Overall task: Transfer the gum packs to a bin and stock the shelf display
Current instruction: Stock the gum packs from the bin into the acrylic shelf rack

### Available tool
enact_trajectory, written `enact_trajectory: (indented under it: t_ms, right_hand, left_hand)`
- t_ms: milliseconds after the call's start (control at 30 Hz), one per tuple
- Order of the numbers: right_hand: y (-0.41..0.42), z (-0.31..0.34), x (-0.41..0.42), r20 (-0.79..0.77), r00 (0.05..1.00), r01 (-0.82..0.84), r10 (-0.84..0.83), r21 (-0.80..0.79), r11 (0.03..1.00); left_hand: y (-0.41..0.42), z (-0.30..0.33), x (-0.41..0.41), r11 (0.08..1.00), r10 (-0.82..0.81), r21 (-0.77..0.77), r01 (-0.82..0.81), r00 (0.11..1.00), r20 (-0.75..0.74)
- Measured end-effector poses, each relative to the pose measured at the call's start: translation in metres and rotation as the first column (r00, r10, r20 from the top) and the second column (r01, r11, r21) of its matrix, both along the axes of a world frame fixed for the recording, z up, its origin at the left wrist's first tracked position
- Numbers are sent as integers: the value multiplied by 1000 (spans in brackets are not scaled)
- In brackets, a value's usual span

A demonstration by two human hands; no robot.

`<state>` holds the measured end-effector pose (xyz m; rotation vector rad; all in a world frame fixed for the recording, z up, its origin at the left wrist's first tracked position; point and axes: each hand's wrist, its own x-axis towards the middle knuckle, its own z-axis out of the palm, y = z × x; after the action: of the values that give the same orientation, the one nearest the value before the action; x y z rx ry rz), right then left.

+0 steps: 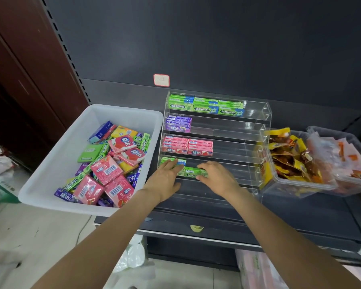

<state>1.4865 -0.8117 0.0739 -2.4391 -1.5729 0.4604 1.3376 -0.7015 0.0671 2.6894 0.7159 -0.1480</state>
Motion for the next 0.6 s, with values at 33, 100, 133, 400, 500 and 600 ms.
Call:
enact_trajectory:
  t_ms: [33, 100, 133, 400, 500, 600]
  right_hand:
    - [0, 2, -1, 13, 1000, 0, 0, -2, 1000]
    - [1, 7, -4, 43, 999, -5, 5, 12, 1000]
    - [1, 11, -6, 50, 999, -9, 7, 33, 999]
    - [43, 41, -48, -87, 996, -5, 33, 304, 953]
    - [75, 49, -71, -143, 987, -16, 70, 349, 937]
    - [112, 55, -92, -191, 978, -9, 83, 361, 932]
  left_hand:
    - [0, 2, 0, 999, 16, -45, -15, 1000, 27]
    - [0, 8, -1, 991, 57, -124, -43, 992, 110]
    - [1, 12, -3, 987, 77, -149, -53, 984, 163]
    - [37, 58, -55, 960, 278, -163, -227, 833, 479]
    - [73, 64, -83, 912, 410, -224, -344, 777, 478]
    - [115, 62, -104, 869, 494, -240, -432, 756, 430]
